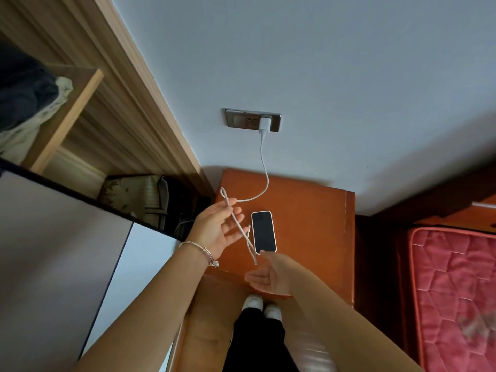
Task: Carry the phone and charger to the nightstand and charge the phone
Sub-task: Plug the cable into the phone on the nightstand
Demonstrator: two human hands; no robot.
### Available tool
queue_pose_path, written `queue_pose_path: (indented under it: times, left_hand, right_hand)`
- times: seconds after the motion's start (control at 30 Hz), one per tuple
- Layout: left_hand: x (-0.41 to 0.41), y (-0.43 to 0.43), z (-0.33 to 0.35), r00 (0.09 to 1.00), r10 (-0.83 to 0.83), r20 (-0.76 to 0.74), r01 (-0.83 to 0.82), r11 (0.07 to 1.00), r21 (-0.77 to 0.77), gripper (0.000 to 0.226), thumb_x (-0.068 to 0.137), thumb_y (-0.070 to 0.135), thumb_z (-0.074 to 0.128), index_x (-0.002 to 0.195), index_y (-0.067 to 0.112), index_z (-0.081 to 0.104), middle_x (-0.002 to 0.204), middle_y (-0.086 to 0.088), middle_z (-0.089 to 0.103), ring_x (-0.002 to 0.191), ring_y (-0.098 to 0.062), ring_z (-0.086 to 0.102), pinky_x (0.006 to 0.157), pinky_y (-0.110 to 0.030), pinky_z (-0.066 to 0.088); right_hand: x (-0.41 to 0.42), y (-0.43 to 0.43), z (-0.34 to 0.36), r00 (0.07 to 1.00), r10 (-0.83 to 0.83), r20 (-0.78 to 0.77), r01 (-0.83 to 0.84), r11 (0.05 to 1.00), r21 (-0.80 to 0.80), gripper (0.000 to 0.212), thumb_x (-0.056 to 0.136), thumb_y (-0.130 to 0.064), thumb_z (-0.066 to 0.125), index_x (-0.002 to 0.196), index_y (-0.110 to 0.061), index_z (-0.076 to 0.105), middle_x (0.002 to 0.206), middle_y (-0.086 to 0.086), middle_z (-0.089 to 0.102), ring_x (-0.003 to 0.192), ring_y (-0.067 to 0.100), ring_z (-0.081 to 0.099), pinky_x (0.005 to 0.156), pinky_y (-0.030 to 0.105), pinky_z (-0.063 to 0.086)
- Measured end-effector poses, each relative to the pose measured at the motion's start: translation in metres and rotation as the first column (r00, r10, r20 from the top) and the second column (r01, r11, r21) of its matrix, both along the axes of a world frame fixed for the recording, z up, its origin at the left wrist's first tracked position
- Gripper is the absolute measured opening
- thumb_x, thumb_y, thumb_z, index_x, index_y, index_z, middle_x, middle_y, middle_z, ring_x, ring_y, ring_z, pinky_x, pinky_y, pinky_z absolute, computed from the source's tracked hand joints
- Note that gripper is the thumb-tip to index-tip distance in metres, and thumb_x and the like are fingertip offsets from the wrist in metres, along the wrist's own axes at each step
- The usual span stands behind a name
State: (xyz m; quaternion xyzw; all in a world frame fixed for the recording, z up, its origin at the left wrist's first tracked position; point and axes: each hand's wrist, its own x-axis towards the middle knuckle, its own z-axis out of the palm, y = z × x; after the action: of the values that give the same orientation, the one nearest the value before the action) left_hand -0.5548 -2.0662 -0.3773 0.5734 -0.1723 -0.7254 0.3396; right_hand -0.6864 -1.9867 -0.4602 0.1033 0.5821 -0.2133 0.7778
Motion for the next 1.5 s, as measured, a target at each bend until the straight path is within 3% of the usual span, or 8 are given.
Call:
queue_pose_path:
  times: [0.1, 0.27, 0.47, 0.57, 0.67, 1.07, 1.2, 1.5]
  left_hand:
    - [0.005, 0.003, -0.004, 1.0, 0.003, -0.017, -0.003, 1.0, 0.004, 0.02, 0.091, 0.004, 0.051, 0.101, 0.011, 0.067, 0.085, -0.005, 0.064, 0.082, -0.017, 0.064, 0.066, -0.04, 0.059]
    - [0.021, 0.005, -0.011, 1.0, 0.008, 0.02, -0.008, 1.0, 0.015, 0.023, 0.092, 0.003, 0.049, 0.11, 0.007, 0.064, 0.087, -0.007, 0.063, 0.084, -0.019, 0.063, 0.07, -0.042, 0.057]
    - [0.049, 0.008, -0.03, 0.995, 0.029, 0.092, -0.037, 0.996, 0.086, 0.023, 0.092, 0.001, 0.048, 0.106, 0.009, 0.064, 0.097, -0.011, 0.064, 0.095, -0.025, 0.064, 0.072, -0.041, 0.055]
    - [0.06, 0.01, -0.045, 0.991, 0.05, 0.125, -0.067, 0.989, 0.135, 0.02, 0.092, -0.001, 0.048, 0.101, 0.008, 0.064, 0.098, -0.014, 0.065, 0.095, -0.027, 0.065, 0.068, -0.04, 0.055]
    - [0.07, 0.013, -0.063, 0.986, 0.046, 0.163, -0.074, 0.982, 0.172, 0.019, 0.092, -0.002, 0.047, 0.097, 0.007, 0.063, 0.097, -0.014, 0.066, 0.093, -0.027, 0.066, 0.063, -0.037, 0.054]
    - [0.09, 0.005, -0.13, 0.958, -0.014, 0.286, -0.068, 0.959, 0.275, 0.018, 0.093, -0.001, 0.047, 0.095, 0.008, 0.062, 0.096, -0.012, 0.066, 0.09, -0.025, 0.066, 0.061, -0.036, 0.053]
    - [0.081, 0.003, -0.149, 0.958, -0.073, 0.279, -0.008, 0.961, 0.277, 0.019, 0.093, -0.002, 0.046, 0.098, 0.008, 0.061, 0.095, -0.01, 0.066, 0.088, -0.022, 0.067, 0.061, -0.034, 0.054]
    - [0.067, -0.003, -0.2, 0.888, -0.283, 0.363, 0.181, 0.94, 0.29, 0.019, 0.091, 0.0, 0.049, 0.107, 0.006, 0.058, 0.103, -0.014, 0.066, 0.096, -0.025, 0.066, 0.078, -0.037, 0.053]
  right_hand:
    - [0.006, -0.007, -0.006, 0.978, -0.172, 0.121, 0.171, 0.985, 0.021, 0.033, 0.099, -0.026, 0.042, 0.121, -0.002, 0.043, 0.105, 0.024, 0.067, 0.089, 0.029, 0.068, 0.066, 0.036, 0.058]
    - [0.001, -0.023, -0.008, 0.883, -0.468, 0.028, 0.468, 0.884, 0.008, 0.02, 0.098, -0.011, 0.041, 0.099, 0.002, 0.056, 0.07, 0.013, 0.074, 0.072, 0.021, 0.067, 0.068, 0.035, 0.058]
    - [-0.026, -0.04, -0.005, 0.799, -0.599, -0.047, 0.594, 0.799, -0.091, 0.02, 0.097, -0.011, 0.044, 0.103, -0.004, 0.061, 0.083, 0.009, 0.07, 0.064, 0.016, 0.069, 0.061, 0.03, 0.058]
    - [-0.041, -0.049, -0.004, 0.783, -0.615, -0.089, 0.602, 0.787, -0.138, 0.021, 0.097, -0.012, 0.046, 0.089, -0.002, 0.062, 0.087, 0.008, 0.067, 0.075, 0.016, 0.065, 0.07, 0.03, 0.055]
    - [-0.053, -0.053, 0.0, 0.785, -0.607, -0.126, 0.585, 0.792, -0.172, 0.019, 0.097, -0.013, 0.046, 0.097, -0.003, 0.062, 0.087, 0.008, 0.067, 0.077, 0.017, 0.064, 0.075, 0.031, 0.053]
    - [-0.097, -0.057, -0.024, 0.739, -0.617, -0.272, 0.564, 0.787, -0.252, 0.017, 0.096, -0.015, 0.048, 0.102, -0.008, 0.062, 0.082, 0.005, 0.068, 0.072, 0.015, 0.067, 0.058, 0.029, 0.053]
    - [-0.099, -0.064, -0.037, 0.774, -0.559, -0.296, 0.457, 0.818, -0.349, 0.019, 0.098, -0.01, 0.042, 0.097, -0.011, 0.06, 0.083, 0.004, 0.066, 0.061, 0.01, 0.068, 0.057, 0.026, 0.057]
    - [-0.1, -0.049, -0.086, 0.811, -0.372, -0.451, 0.163, 0.885, -0.437, 0.018, 0.094, -0.003, 0.048, 0.094, -0.01, 0.064, 0.088, 0.007, 0.071, 0.073, 0.012, 0.069, 0.064, 0.024, 0.056]
